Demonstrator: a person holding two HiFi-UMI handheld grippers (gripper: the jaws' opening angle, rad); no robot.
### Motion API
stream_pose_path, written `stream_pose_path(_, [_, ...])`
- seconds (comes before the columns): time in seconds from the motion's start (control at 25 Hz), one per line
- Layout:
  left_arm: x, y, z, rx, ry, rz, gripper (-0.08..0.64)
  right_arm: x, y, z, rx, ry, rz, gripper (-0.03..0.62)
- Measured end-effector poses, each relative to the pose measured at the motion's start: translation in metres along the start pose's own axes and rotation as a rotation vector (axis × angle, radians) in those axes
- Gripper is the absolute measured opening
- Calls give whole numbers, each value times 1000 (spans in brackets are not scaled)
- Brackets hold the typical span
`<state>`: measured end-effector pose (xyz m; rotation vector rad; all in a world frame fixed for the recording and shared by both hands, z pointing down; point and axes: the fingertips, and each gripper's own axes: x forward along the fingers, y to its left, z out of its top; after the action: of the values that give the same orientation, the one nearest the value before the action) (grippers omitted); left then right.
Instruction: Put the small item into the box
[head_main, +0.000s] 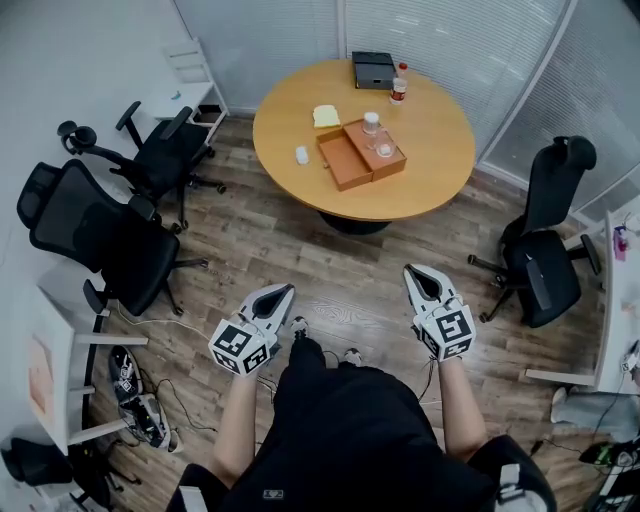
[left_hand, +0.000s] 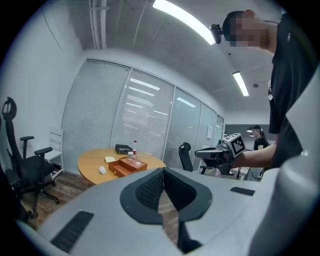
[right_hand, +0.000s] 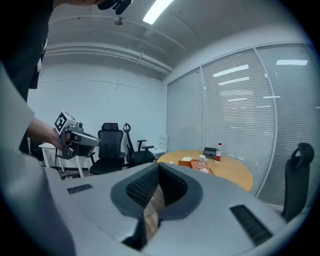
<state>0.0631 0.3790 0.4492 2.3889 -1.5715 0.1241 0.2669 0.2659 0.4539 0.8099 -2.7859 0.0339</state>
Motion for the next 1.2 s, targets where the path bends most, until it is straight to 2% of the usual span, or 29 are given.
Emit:
stream_pose_path(0.36, [-2,17,-4,-27,2,0,8,13,5,-4,37,16,-2,6])
stream_pose_path(0.52, [-2,30,-5,-36,9,-2,8,23,8,0,100,-2,15,6])
stream_pose_path(0.72, [1,48,-9,-49,28,-21,8,41,12,-1,95,23,-5,6])
stream_pose_path(1.2, [9,133,7,-50,47,-85,8,113,20,8,120,59,-78,6])
